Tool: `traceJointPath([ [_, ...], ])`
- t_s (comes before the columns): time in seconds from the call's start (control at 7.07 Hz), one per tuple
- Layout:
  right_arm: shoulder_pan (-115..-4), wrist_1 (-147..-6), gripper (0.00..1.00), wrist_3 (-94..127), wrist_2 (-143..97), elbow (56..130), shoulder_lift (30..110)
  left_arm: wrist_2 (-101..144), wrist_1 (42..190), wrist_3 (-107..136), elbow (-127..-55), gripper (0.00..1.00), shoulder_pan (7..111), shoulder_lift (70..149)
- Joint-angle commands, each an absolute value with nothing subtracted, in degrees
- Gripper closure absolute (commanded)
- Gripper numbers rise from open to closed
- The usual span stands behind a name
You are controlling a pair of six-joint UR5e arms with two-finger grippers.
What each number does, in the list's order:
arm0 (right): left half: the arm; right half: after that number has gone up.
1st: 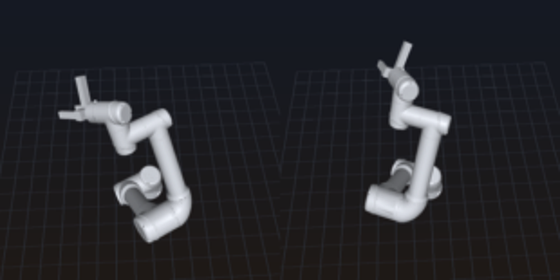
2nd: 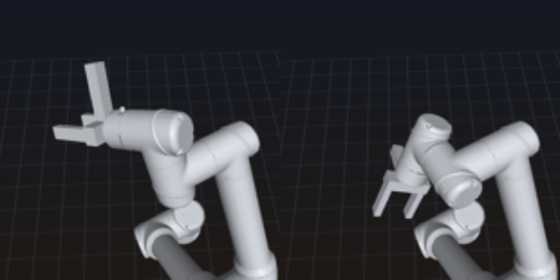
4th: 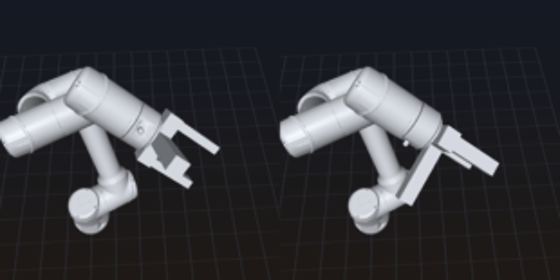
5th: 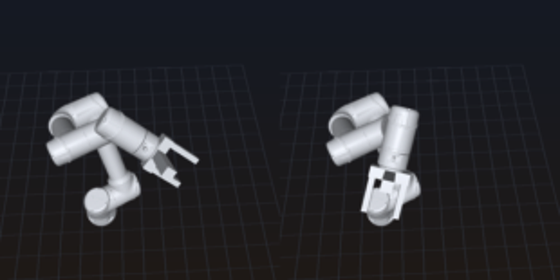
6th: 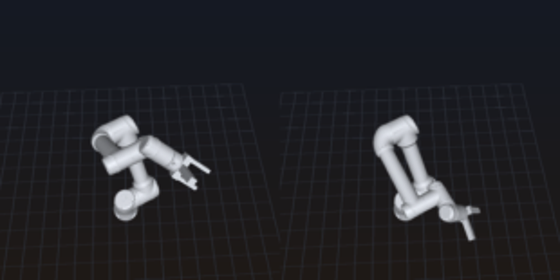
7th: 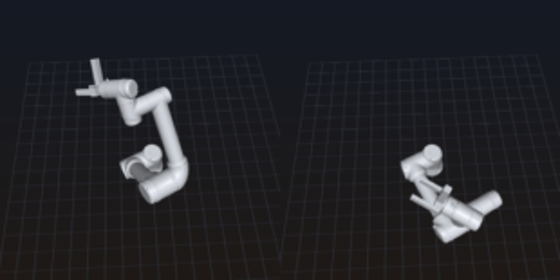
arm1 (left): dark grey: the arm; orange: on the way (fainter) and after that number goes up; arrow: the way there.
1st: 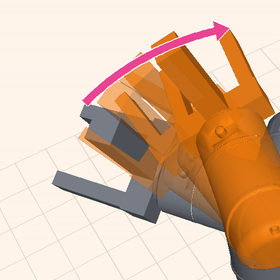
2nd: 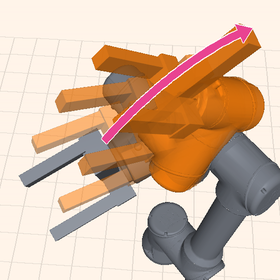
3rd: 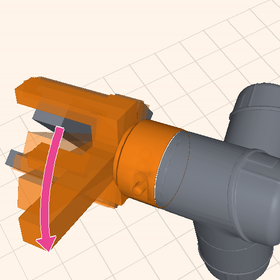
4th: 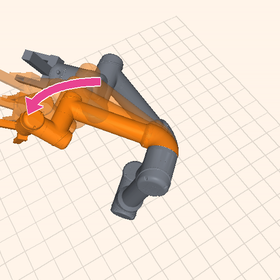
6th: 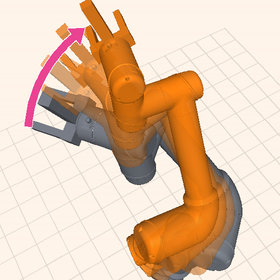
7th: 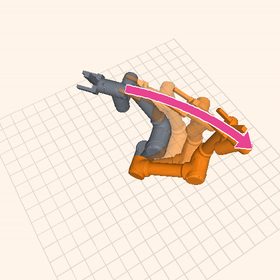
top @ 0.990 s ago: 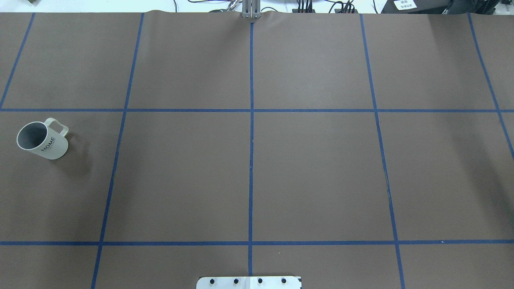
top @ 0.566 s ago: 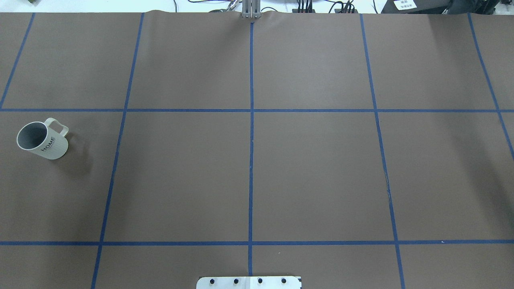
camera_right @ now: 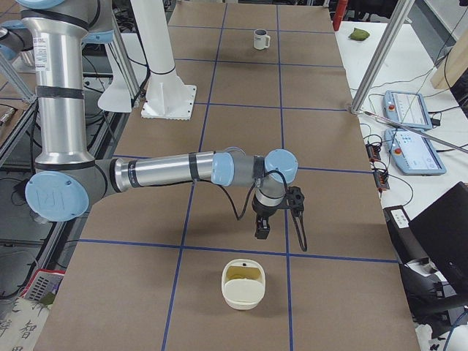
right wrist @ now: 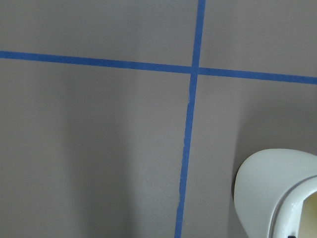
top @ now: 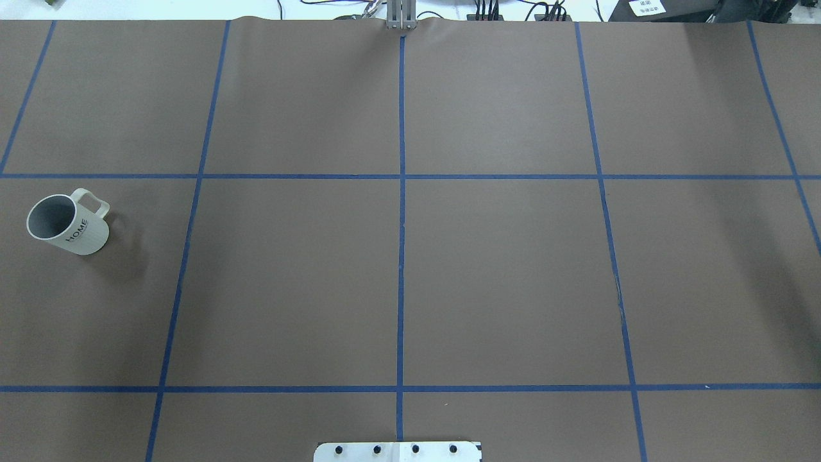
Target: Left arm hands cup to right arm to dump lemon
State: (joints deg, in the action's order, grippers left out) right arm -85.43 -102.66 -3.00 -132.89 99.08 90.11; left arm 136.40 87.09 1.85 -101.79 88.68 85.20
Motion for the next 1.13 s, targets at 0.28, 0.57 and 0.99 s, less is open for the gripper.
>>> traceJointPath([
  [0.28, -85.4, -101.8, 0.00, -3.0, -132.9, 99.1, 90.1, 136.7, 87.1, 1.9, -101.9, 0.00, 88.7, 85.3],
  [0.57, -85.4, -101.5, 0.00, -2.9, -132.9, 99.1, 90.1, 136.2, 87.1, 1.8, -101.8, 0.00, 88.7, 85.4],
  [0.99, -85.3, -101.5, 0.00, -2.9, -133.0, 99.2, 89.9, 136.3, 87.1, 1.8, -101.9, 0.00, 88.7, 85.5],
])
